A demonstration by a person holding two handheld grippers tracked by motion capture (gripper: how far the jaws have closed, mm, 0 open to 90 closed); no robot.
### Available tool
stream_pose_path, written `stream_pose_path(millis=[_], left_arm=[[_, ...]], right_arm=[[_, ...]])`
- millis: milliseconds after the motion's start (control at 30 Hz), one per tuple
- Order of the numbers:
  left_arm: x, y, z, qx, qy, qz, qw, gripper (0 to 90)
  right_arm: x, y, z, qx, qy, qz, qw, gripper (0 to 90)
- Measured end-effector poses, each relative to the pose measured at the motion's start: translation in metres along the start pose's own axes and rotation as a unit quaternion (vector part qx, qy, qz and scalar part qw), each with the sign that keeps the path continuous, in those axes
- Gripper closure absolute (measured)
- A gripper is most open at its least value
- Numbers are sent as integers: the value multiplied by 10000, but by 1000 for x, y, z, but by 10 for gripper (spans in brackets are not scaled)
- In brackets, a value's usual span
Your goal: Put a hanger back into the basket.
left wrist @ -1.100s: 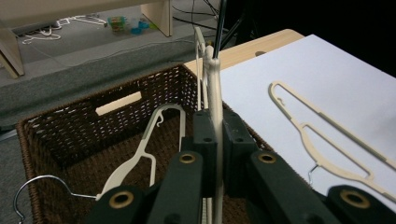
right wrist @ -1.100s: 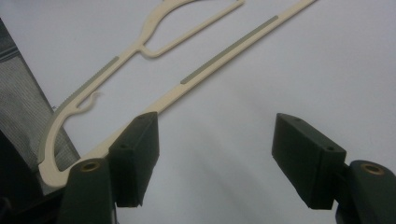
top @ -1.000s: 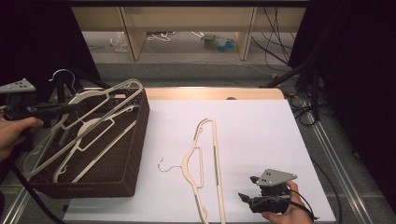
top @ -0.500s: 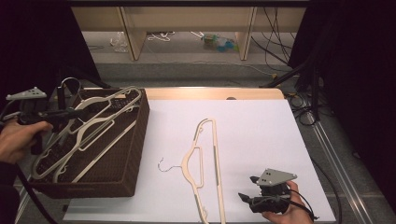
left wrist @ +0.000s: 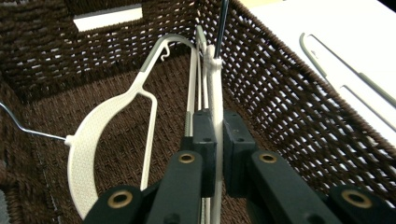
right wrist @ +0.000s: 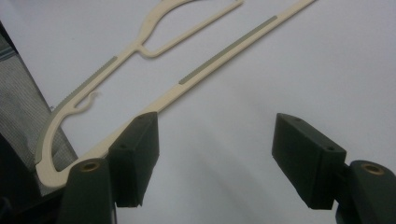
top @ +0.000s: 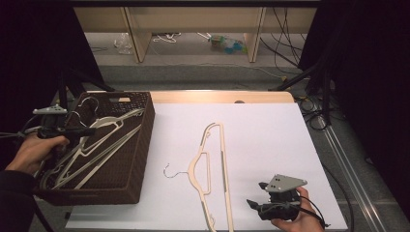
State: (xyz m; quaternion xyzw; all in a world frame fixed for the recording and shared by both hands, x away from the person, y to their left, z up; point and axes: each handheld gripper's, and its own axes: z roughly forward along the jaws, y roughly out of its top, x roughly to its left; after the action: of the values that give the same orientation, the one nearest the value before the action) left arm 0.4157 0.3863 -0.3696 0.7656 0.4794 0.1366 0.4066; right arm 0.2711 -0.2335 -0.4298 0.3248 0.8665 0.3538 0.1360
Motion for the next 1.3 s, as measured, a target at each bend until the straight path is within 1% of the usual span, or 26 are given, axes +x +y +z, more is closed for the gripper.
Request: stream_pose_path(millis=[33, 133, 167, 200, 233, 267, 300, 367, 400, 433, 500, 533, 567, 600, 667, 733, 767, 833, 900, 933, 967, 1033, 1100, 1167, 1233, 1300], left_arm=[[2, 0, -1, 116, 71, 99, 9999, 852], [6, -4, 0, 331, 259, 164, 9990, 841], [8, -4, 0, 474, 315, 274, 9980, 837], [7, -6, 2, 510, 341, 284, 9977, 835], [6, -6, 3, 615, 392, 398, 9965, 834], [5, -7, 3, 677, 529, 402, 9955, 831], [6, -7, 6, 704, 508, 427, 9953, 828], [8, -8, 5, 745, 616, 368, 9946, 820], [8, -8, 6, 764, 676, 383, 9940, 813], [8, -8, 6, 762, 803, 417, 9930, 807], [8, -8, 8, 758, 861, 396, 9926, 791], [7, -9, 10, 771, 1026, 369, 9910, 777], [7, -10, 11, 783, 1148, 406, 9895, 753], [7, -11, 12, 784, 1233, 367, 9886, 740], [9, -12, 14, 867, 1361, 305, 9864, 712], [10, -13, 13, 850, 1436, 267, 9856, 682], [11, -12, 11, 970, 1547, 275, 9828, 657], [11, -11, 9, 998, 1694, 171, 9803, 593], [9, -10, 5, 892, 1694, 7, 9815, 558], [6, -9, 1, 792, 1763, -112, 9811, 533], [5, -9, 0, 755, 1775, -105, 9812, 509], [-5, -6, -6, 598, 1726, 76, 9831, 509], [-16, -4, -10, 420, 1680, 173, 9847, 490], [-32, -1, -17, 211, 1581, 171, 9871, 449], [-47, 1, -25, 142, 1424, 352, 9891, 414], [-61, 1, -30, -8, 1236, 400, 9915, 387]], right_arm=[[0, 0, 0, -23, -1, -51, 10000, 330], [-1, 0, 0, -11, -6, -52, 10000, 330], [0, 0, 0, 11, 17, 7, 10000, 330], [-1, 0, 0, 8, 14, -7, 10000, 330], [-1, 0, 0, 14, 11, -16, 10000, 330], [0, 0, 0, 13, 22, 4, 10000, 330], [-1, 0, 1, -3, 11, -64, 10000, 330], [-1, 0, 2, 4, 15, -73, 10000, 330], [-1, 0, 2, 9, 20, -83, 10000, 331], [-1, 0, 2, 0, 12, -88, 10000, 331], [-1, 0, 2, -8, 22, -81, 10000, 330], [-1, 0, 1, 0, 25, -77, 10000, 330], [-1, 0, 1, 23, 43, -18, 10000, 330], [-1, 0, 1, 31, 48, -14, 10000, 330], [-1, 0, 1, 23, 33, -12, 10000, 330], [-1, 0, 1, 19, 39, -17, 10000, 331], [-1, 0, 1, 24, 39, -10, 10000, 331], [-2, 0, 1, 13, 10, -61, 10000, 330], [-2, 0, 1, 20, 33, -48, 10000, 330], [-2, 0, 1, 17, 31, -46, 10000, 330], [-2, 0, 1, 13, 25, -49, 10000, 330], [-2, 0, 1, 10, 30, -44, 10000, 330], [-2, 0, 1, 19, 20, -42, 10000, 330], [-2, 0, 1, 11, 20, -41, 10000, 330], [-2, 0, 1, -2, 5, -37, 10000, 329], [-2, 0, 1, -19, -12, -24, 10000, 324]])
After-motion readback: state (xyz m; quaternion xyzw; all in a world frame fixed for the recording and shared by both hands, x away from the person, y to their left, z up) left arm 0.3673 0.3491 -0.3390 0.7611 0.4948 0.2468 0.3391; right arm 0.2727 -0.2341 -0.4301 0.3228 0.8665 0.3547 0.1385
